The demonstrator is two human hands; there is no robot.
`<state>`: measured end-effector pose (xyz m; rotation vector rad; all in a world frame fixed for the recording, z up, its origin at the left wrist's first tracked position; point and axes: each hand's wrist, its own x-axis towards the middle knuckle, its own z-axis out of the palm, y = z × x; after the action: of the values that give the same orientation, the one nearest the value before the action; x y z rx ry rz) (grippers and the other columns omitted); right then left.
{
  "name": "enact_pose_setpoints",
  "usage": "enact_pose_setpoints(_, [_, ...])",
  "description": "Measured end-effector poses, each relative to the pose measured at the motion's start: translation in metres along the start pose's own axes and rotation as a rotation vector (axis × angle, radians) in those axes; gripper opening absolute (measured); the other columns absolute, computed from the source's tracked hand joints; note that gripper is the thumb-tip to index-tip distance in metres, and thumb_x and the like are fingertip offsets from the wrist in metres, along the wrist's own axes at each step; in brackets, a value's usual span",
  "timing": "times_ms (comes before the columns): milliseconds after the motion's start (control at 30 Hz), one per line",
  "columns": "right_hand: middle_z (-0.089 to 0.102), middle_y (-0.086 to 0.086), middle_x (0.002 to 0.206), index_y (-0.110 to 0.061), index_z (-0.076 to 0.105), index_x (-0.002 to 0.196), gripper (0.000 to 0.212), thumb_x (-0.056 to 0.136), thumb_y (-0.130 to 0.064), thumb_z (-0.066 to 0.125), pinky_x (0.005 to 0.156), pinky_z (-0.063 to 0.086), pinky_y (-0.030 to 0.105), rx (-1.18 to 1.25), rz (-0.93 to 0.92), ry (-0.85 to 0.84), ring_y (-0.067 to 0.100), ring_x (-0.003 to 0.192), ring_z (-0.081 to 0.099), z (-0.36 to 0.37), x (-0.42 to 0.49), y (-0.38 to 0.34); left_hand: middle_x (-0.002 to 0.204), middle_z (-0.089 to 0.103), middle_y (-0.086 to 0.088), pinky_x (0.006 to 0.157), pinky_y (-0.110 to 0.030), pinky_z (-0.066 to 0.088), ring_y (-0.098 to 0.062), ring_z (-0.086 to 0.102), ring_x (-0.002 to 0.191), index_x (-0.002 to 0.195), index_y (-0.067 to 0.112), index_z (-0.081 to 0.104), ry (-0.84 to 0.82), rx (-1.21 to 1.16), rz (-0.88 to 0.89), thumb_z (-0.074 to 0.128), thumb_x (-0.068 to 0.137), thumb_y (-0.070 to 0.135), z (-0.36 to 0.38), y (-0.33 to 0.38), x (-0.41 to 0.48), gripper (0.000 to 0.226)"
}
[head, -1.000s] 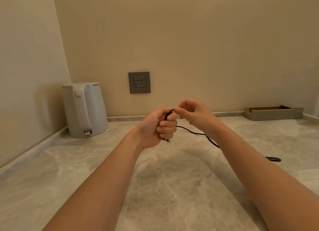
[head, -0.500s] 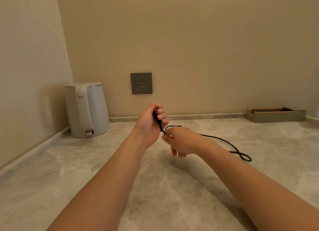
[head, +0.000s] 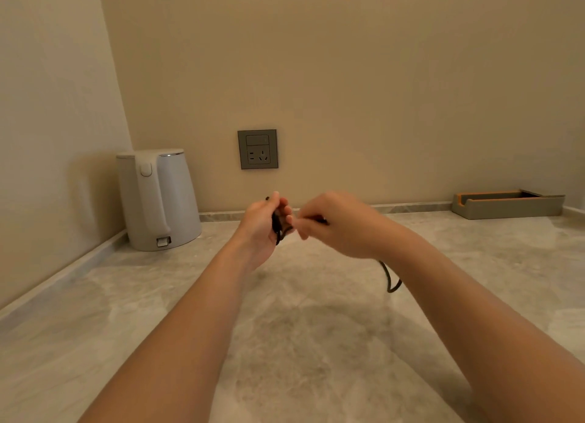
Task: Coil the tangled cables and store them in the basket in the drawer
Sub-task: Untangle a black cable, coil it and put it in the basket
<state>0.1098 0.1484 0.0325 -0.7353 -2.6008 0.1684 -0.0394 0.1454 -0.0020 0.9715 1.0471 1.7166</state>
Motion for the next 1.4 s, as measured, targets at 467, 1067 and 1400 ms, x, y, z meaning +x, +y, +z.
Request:
enact_pose_setpoints(467, [0.058, -0.013, 0.063, -0.019, 0.064, 0.072, 0.018, 0.086, -0.031, 0.066, 0.057, 0.035, 0.019, 0.287, 0.019, 0.438, 0.000, 0.054, 0.048, 0.008, 0.006, 0.056, 0.052, 0.041, 0.001, 0.040, -0.019, 0.033, -0.010, 0.037, 0.040, 0.068, 0.010, 0.045, -0.495, 0.083, -0.317, 0.011, 0.096, 0.062, 0.032, 0.001, -0.024, 0.069])
enact_pose_setpoints(1067, [0.055, 0.000, 0.061, -0.012, 0.056, 0.070, 0.043, 0.103, -0.025, 0.031, 0.050, 0.043, 0.022, 0.403, 0.383, -0.164, 0.016, 0.052, 0.052, 0.044, 0.010, 0.041, 0.050, 0.042, 0.006, 0.039, -0.015, 0.038, -0.005, 0.041, 0.038, 0.072, 0.014, 0.043, -0.246, -0.553, -0.096, 0.029, 0.103, 0.032, 0.019, 0.016, -0.010, 0.039])
enact_pose_setpoints(1400, [0.064, 0.010, 0.074, -0.010, 0.043, 0.096, 0.010, 0.101, -0.016, 0.038, 0.072, 0.054, 0.035, 1.000, 0.342, -0.489, 0.023, 0.071, 0.064, 0.033, -0.002, 0.006, 0.050, 0.052, 0.001, 0.043, -0.017, 0.045, -0.007, 0.050, 0.040, 0.076, 0.010, 0.051, 0.004, -0.628, -0.022, 0.030, 0.104, 0.032, -0.006, 0.019, 0.002, 0.042])
